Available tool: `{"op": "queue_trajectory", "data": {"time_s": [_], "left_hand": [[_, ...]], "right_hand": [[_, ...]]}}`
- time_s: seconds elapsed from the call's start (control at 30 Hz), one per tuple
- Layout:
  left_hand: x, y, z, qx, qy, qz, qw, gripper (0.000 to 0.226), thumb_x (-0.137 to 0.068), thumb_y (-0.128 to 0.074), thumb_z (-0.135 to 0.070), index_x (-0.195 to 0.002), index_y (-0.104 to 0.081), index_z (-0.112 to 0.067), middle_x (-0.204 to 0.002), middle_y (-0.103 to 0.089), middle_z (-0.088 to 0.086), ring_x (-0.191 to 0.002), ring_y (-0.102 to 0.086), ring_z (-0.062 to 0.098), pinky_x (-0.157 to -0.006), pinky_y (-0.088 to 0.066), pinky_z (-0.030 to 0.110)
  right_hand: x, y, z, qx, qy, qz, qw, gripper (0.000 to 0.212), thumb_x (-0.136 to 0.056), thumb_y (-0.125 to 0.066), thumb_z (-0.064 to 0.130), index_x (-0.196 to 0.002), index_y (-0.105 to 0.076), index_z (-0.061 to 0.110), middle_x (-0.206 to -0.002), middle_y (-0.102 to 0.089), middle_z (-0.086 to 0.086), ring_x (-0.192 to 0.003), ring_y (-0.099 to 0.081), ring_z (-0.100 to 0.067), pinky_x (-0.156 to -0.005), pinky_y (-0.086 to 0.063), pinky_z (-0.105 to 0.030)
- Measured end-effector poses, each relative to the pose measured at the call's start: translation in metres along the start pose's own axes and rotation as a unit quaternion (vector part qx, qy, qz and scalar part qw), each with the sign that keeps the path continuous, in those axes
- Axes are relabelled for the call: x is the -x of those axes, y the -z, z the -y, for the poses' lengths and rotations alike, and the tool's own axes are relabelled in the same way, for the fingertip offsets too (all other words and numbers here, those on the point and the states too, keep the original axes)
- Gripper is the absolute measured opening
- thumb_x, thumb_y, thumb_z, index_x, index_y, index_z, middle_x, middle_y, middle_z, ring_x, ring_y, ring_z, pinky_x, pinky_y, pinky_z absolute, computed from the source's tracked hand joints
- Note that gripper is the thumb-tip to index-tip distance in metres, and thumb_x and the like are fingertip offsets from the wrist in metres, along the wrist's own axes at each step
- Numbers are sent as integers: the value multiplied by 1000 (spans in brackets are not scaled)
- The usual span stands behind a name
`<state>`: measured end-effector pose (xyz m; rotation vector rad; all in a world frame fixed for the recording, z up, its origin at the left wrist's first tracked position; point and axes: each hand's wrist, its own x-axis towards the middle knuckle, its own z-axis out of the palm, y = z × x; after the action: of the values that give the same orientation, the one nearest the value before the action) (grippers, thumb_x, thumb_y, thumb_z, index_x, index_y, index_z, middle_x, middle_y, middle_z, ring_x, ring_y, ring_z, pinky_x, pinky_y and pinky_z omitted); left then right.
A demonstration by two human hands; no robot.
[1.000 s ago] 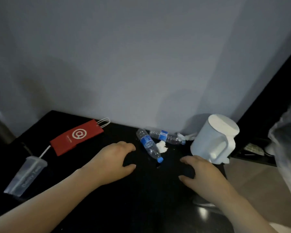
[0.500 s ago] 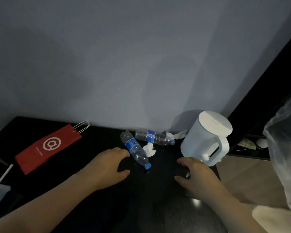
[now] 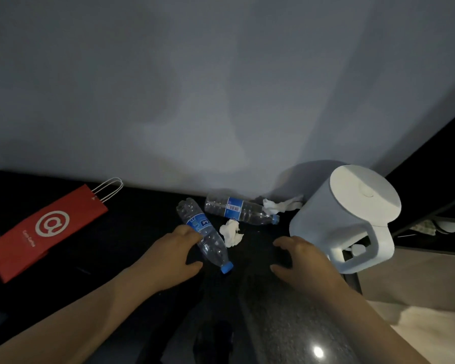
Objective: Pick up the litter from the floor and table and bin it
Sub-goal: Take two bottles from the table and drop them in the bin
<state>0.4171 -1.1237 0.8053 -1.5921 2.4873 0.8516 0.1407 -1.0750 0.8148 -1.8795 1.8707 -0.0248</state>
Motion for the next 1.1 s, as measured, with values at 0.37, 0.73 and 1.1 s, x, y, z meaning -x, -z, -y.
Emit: {"op": "queue_trajectory", "data": {"time_s": [0.37,0.73,1.1], "left_hand": [[-92,-16,-1,16,40,35,998,62,-89,-61,-38,-143,-37,-16,-150,-27,5,-129,-41,21,-107,-38,34],[-122,-26,19,61,117,36,991,65,-90,-59,-43,-144,-34,-15,-149,-24,6,-124,-43,21,-105,-41,33],[-123,-46,39,59,127,-30,990,59,-82,-71,-35,-132,-45,-19,-152,-6,1,-130,-31,25,-111,-35,37]], "right_hand": [[-63,-9,-14,5,-53,5,999,53,-84,-67,37,-133,-51,24,-124,-56,-1,-108,-56,-16,-82,-44,-23],[-97,-5,-16,0,-49,-16,999,43,-85,-65,34,-125,-57,21,-121,-58,-3,-105,-58,-19,-84,-49,-29],[-141,-24,-10,11,-24,-31,999,49,-84,-65,29,-129,-51,16,-129,-51,-8,-117,-51,-27,-93,-45,-31]]}}
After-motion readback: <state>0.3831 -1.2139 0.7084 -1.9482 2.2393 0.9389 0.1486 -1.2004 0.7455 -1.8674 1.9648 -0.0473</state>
